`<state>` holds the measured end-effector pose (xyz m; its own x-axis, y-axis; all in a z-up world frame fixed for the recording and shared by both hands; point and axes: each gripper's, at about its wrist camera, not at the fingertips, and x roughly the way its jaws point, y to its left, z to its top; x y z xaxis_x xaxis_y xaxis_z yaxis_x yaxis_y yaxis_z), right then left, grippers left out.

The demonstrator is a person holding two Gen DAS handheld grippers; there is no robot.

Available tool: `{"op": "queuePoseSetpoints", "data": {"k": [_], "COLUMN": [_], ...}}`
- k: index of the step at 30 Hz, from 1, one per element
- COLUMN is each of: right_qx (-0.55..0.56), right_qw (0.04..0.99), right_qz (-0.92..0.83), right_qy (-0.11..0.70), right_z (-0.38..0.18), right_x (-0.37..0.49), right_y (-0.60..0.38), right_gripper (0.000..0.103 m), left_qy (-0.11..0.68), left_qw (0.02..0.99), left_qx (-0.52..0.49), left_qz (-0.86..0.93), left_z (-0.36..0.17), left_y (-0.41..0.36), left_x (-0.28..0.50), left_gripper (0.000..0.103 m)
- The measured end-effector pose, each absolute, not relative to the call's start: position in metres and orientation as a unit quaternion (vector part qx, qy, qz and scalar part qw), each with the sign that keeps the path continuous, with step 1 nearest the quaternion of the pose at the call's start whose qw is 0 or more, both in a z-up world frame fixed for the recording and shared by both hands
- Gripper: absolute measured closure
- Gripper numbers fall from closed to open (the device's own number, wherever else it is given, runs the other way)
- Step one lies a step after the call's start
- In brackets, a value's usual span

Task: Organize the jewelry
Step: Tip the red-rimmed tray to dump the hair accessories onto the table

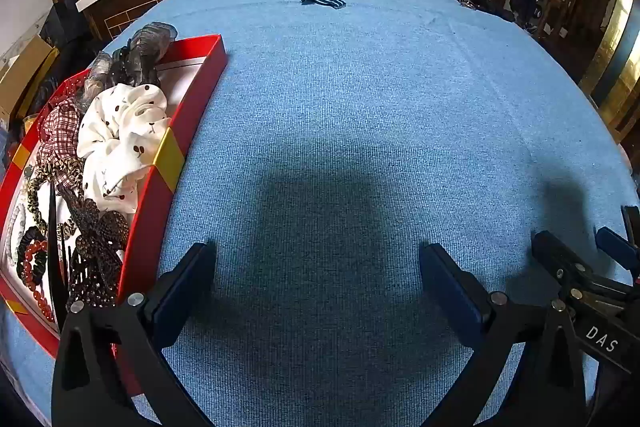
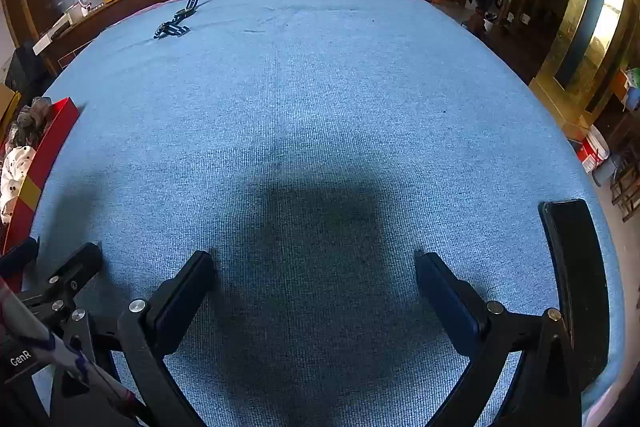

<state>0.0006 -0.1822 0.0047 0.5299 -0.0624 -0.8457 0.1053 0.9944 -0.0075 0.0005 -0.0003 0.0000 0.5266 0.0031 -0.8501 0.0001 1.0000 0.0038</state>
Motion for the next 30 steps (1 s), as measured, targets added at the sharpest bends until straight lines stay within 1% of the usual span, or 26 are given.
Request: {"op": "queuePoseSetpoints", "data": {"k": [30], "right_qx": [0.023], "right_qw": [0.874], "right_qz": [-0.047], "right_qy": [0.483], "right_z": [0.0048], "right_x": [-0.0029], "right_y": [-0.1828], "right_gripper": [0.0], "left_qy": [0.484], "left_qw": [0.875], "left_qx": [0.001], "left_qz": [0.0], "left_z": [0.0005], "left_y": [-0.0002], "left_x": [-0.0004], "left_gripper": [0.0]}}
